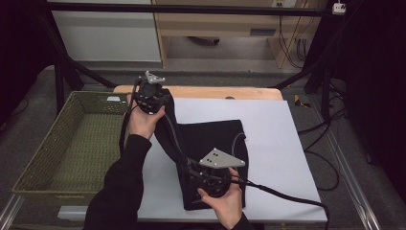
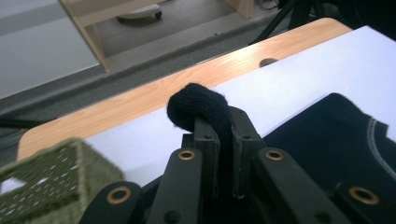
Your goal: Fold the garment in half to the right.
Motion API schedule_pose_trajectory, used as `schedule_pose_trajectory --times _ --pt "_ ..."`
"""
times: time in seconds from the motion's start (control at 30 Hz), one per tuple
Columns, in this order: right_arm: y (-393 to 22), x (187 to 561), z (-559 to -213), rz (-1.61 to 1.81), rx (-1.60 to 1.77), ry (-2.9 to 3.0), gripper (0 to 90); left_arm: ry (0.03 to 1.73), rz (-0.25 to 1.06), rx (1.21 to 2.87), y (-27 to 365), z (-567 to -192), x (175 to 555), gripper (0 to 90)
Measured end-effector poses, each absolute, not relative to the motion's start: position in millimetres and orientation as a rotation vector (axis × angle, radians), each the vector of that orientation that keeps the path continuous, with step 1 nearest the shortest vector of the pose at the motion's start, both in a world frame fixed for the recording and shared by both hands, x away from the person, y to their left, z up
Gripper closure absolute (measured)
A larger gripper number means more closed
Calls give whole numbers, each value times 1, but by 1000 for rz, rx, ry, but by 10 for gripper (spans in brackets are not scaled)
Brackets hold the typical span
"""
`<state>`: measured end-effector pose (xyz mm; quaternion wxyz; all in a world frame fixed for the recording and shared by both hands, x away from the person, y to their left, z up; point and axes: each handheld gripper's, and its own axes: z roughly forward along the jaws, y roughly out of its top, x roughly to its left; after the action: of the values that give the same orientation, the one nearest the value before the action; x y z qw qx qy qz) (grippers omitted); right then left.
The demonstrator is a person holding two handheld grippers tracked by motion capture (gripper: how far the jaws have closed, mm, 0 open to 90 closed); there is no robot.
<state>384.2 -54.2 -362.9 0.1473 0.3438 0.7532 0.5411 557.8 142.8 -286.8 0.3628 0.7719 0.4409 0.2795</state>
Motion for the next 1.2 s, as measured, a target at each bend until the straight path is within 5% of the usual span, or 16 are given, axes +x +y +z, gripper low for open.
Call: schedule_pose_trajectory --times 1.2 --pt "-122 376 -404 1481 1220 2048 775 1044 606 2126 32 -338 593 834"
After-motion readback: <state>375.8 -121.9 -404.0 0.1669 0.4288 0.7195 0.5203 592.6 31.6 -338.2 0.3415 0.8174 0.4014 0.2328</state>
